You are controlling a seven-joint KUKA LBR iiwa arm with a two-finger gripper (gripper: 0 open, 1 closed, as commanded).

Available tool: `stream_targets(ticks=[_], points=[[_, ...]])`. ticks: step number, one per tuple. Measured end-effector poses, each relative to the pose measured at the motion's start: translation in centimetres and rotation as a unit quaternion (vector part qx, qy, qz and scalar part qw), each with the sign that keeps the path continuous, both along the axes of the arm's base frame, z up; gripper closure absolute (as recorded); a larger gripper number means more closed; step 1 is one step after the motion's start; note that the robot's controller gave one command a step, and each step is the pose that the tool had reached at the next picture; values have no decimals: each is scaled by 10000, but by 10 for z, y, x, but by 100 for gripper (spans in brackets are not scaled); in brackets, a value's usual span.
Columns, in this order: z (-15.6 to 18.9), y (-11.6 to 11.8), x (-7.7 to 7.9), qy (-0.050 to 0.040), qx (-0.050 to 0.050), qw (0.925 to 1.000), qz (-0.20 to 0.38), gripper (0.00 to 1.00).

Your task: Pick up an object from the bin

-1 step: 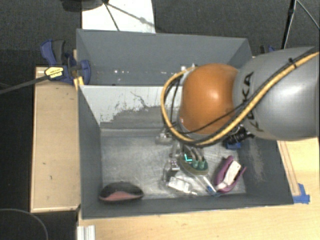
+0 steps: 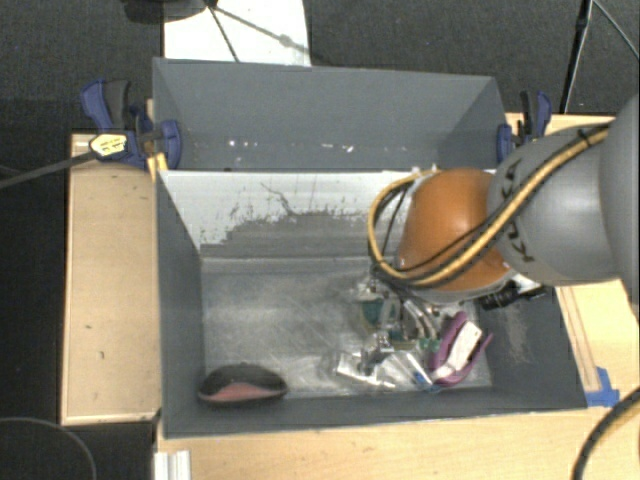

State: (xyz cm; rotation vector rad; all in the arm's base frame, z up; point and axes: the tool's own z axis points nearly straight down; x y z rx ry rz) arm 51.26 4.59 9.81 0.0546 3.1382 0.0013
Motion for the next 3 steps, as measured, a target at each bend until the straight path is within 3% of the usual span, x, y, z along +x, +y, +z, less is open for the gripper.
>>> stream_targets(ticks=[1,2,3], points=[[-19,-58,7,13,-2,9972,-750,0],[-19,-57,7,27,4,9971,-763,100],[172,-60,13,-38,1,9976,-686,100]])
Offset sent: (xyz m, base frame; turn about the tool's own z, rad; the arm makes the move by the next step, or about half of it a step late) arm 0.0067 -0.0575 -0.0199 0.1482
